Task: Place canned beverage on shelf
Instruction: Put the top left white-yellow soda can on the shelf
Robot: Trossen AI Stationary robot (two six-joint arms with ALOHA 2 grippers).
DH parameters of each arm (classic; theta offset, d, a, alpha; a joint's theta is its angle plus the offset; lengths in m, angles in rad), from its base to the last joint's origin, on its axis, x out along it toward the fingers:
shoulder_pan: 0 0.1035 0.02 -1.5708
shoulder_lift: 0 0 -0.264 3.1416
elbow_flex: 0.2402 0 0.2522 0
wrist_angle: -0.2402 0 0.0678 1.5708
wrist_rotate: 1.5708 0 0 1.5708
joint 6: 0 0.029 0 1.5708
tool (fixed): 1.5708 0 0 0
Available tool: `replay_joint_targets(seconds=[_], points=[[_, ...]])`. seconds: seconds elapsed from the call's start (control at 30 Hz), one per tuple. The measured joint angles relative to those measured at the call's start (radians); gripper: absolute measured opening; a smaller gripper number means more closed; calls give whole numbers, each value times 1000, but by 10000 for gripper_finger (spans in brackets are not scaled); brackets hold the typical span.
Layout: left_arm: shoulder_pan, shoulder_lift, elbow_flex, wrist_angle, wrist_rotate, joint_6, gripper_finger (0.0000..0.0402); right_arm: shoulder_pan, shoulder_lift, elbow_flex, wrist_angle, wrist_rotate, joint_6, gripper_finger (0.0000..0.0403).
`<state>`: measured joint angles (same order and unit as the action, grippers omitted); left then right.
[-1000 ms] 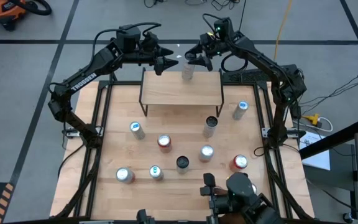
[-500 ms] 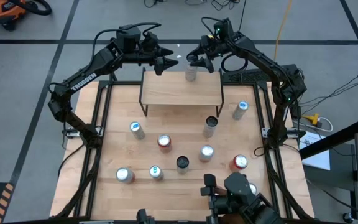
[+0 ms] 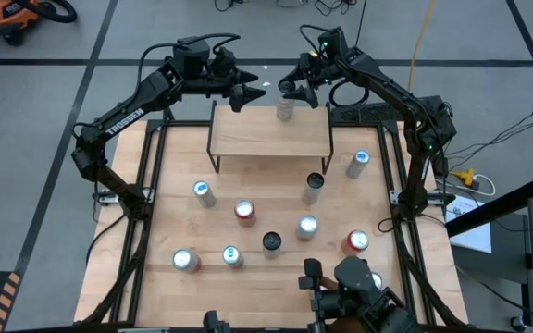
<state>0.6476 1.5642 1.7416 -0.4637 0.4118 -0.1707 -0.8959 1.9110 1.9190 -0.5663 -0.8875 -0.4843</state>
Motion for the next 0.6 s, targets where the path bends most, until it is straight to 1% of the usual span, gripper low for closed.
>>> replay_joint_targets(seconds=[0.6], points=[[0,0,0,0,0,0,341,1,0,0,0,-4,25,273]])
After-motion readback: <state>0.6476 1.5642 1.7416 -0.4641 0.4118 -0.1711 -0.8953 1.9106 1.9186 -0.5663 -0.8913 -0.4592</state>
